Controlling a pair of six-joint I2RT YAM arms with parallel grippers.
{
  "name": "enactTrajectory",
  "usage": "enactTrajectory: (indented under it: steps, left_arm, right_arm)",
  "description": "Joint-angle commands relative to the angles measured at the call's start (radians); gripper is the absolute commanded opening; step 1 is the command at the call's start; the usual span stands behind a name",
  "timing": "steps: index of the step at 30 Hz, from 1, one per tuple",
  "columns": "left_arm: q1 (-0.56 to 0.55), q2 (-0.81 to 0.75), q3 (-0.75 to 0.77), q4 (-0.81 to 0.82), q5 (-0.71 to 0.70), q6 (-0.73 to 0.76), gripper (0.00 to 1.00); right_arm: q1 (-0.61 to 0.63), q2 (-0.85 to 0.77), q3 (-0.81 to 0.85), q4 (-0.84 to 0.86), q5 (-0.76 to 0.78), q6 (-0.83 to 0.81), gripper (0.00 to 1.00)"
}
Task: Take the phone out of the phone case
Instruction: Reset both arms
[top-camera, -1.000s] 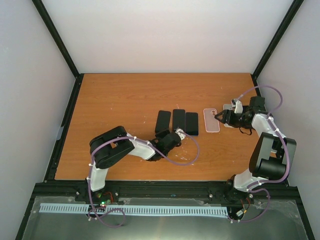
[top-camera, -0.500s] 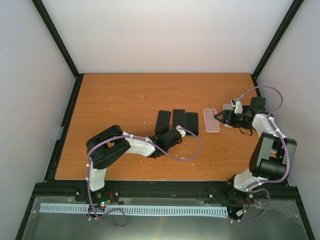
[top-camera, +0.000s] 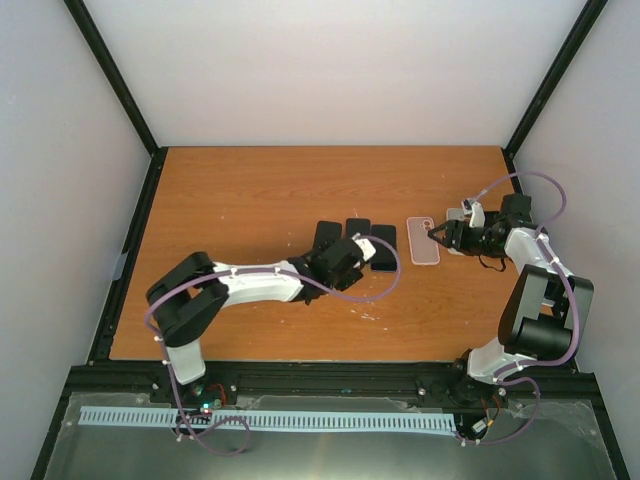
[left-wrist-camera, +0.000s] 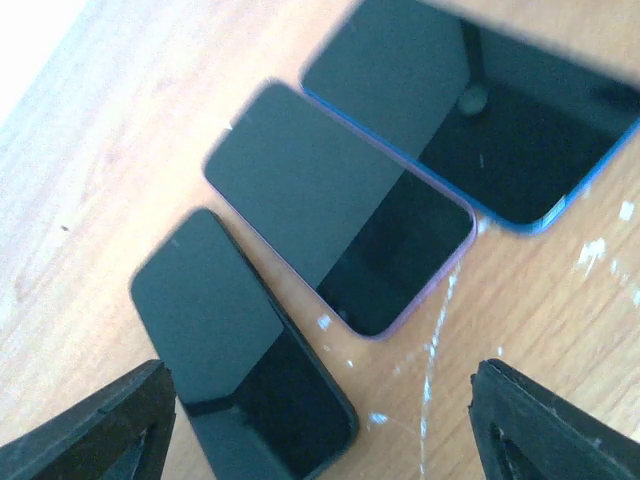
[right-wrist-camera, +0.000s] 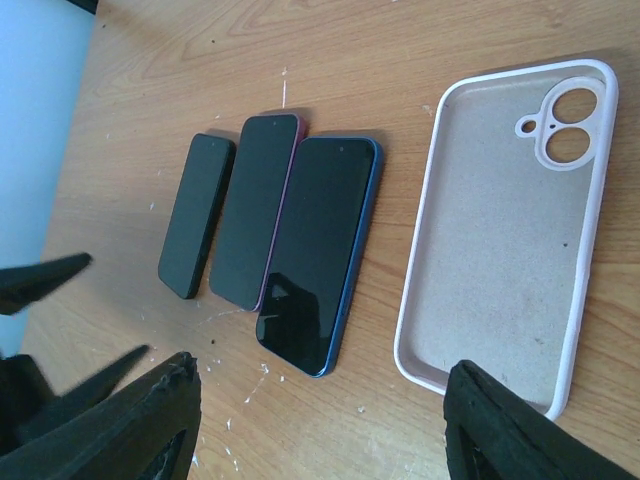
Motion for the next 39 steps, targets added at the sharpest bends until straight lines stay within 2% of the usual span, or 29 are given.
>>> enactTrajectory:
  steps: [1, 8, 14, 15, 16, 17, 19, 23, 28, 39]
  left_arm:
    - [0.053, -0.133, 0.08, -0.065, 0.099, -0.131, 0.82]
    - [0.208, -0.317, 0.152, -0.16, 0.235, -0.264, 0.94]
    - [0.445, -0.407, 0.193, -0.218, 0.38, -0.37, 0.99]
    - [0.474, -0.417, 0.183, -0.206, 0.388, -0.369, 1.0]
    - [0.496, -0.427, 0.167, -0.191, 0.383, -0.368, 1.0]
    - [0.512, -0.437, 0.153, -0.178, 0.37, -0.37, 1.0]
    - [0.536, -0.453, 0.133, -0.163, 0.348, -0.375, 1.0]
    - [0.561, -0.517, 0.088, -0.127, 0.3, -0.364, 0.99]
    - [0.566, -0.592, -0.034, 0.016, 0.246, -0.345, 0.99]
    - [0.566, -0.609, -0.026, 0.004, 0.237, -0.349, 0.99]
  right_arm:
    - [-0.01, -0.046, 0.026, -0.018, -0.004, -0.035, 0.66]
    - [-0.009, -0.203, 0.091, -0.005, 0.037, -0.076, 0.67]
    - [-0.009, -0.358, 0.179, 0.05, 0.128, -0.061, 0.7]
    - [-0.01, -0.387, 0.175, 0.09, 0.168, -0.042, 0.73]
    - [-0.009, -0.421, 0.161, 0.139, 0.216, -0.012, 0.9]
    - [-0.009, -0.457, 0.134, 0.196, 0.257, 0.018, 0.99]
    - [-0.009, -0.501, 0.088, 0.264, 0.324, 0.078, 1.0]
    - [-0.01, -0.493, 0.022, 0.33, 0.298, 0.145, 1.0]
    - [-0.008, -0.494, -0.093, 0.446, 0.237, 0.234, 1.0]
    - [-0.008, -0.532, -0.125, 0.436, 0.204, 0.245, 1.0]
